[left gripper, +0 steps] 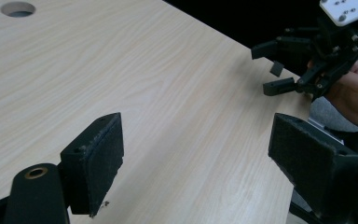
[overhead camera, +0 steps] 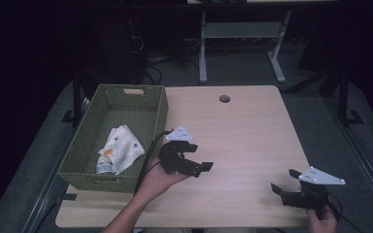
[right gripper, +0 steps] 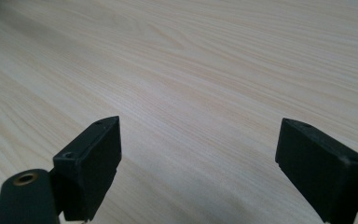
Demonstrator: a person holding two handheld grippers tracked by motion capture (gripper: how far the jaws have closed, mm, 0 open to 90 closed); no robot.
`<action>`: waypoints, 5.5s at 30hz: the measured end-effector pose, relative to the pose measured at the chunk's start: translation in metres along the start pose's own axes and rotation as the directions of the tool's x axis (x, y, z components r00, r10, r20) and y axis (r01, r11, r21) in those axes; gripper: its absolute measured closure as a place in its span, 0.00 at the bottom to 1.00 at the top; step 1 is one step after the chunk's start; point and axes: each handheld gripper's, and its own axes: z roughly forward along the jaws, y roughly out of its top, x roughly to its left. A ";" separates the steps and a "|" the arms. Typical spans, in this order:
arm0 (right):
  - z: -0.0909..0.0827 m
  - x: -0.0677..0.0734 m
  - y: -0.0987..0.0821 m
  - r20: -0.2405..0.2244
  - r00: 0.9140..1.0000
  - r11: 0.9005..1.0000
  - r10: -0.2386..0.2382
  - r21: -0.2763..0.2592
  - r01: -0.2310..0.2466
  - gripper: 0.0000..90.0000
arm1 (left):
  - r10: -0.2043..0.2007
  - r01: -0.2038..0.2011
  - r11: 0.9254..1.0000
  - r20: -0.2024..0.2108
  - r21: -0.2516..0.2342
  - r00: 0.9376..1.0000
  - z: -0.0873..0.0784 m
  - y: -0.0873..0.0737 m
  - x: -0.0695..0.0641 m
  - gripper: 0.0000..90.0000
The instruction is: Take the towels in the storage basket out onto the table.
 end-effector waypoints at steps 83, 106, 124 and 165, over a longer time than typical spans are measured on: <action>0.002 0.008 0.002 -0.059 0.996 0.998 -0.062 0.007 0.062 0.16 | -0.322 0.412 0.901 -0.426 0.136 0.846 -0.111 -0.061 0.192 0.23; 0.002 0.011 0.003 -0.076 0.995 0.998 -0.062 -0.011 0.061 0.16 | -0.194 0.493 0.775 -0.594 0.395 0.781 -0.071 -0.078 0.210 0.38; 0.002 0.012 0.002 -0.076 0.995 0.998 -0.061 -0.013 0.060 0.16 | -0.096 0.474 0.726 -0.609 0.498 0.787 -0.056 -0.081 0.208 0.45; 0.003 0.009 -0.001 -0.055 0.997 0.998 -0.063 0.017 0.064 0.16 | -0.155 0.426 0.818 -0.564 0.387 0.811 -0.094 -0.060 0.195 0.86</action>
